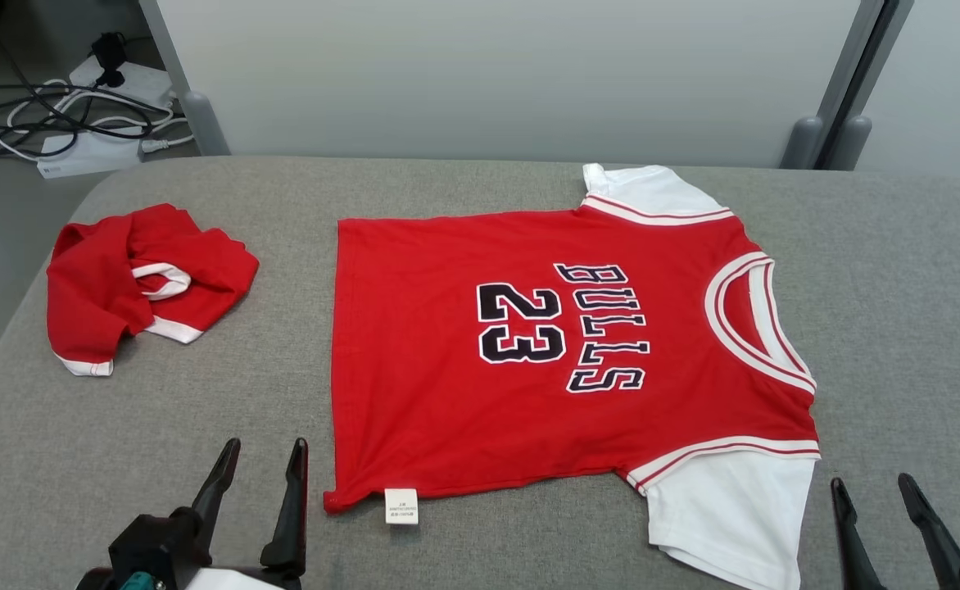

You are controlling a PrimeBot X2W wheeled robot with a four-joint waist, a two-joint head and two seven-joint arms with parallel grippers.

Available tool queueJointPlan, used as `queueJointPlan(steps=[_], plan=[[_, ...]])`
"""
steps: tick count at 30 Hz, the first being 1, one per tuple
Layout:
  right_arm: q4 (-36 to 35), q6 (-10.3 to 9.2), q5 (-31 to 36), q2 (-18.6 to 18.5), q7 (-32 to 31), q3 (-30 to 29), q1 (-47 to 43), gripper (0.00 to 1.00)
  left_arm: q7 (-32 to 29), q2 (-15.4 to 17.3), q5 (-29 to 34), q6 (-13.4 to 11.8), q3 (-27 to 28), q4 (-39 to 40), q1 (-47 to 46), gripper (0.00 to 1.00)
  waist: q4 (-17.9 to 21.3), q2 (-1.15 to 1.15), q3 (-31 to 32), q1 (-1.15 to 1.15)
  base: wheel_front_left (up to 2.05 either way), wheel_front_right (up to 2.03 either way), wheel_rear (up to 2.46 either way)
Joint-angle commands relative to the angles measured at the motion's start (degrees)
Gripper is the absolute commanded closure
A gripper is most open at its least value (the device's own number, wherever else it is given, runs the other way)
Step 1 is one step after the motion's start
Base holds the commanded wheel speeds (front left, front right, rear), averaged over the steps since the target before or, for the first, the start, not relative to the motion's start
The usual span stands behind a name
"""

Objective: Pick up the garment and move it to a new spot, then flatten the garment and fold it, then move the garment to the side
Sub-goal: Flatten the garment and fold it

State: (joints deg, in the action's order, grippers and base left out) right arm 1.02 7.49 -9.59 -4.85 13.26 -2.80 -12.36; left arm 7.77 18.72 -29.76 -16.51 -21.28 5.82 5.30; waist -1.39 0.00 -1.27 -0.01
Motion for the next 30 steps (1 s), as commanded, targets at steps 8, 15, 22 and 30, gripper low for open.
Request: queueJointPlan(steps=[8, 15, 22, 30], plan=[[-1.17, 0.00, 0.97, 0.54, 1.42, 0.39, -1.94, 0.00, 0.50, 1.47, 0.48, -0.93, 2.20, 0.75, 0.97, 0.00, -0.42, 0.00, 1.79, 0.01, 0.00, 0.00, 0.00], [-1.14, 0.00, 1.15, 0.79, 1.56, 0.57, -1.84, 0.00, 0.11, 1.53, 0.24, -0.81, 1.83, 0.58, 0.61, 0.00, -1.01, 0.00, 1.75, 0.01, 0.00, 0.00, 0.00], [-0.51, 0.00, 0.90, 0.87, 1.59, 0.39, -1.04, 0.00, -0.12, 1.38, 0.05, -0.46, 1.25, 0.23, -0.16, 0.00, -0.89, 0.00, 1.46, 0.01, 0.00, 0.00, 0.00], [4.33, 0.00, -1.70, 1.41, -1.51, 0.38, -0.44, 0.00, -3.33, -0.26, -3.95, 3.61, -1.29, -4.14, -1.46, 0.00, 0.20, 0.00, -1.89, 0.01, 0.00, 0.00, 0.00]])
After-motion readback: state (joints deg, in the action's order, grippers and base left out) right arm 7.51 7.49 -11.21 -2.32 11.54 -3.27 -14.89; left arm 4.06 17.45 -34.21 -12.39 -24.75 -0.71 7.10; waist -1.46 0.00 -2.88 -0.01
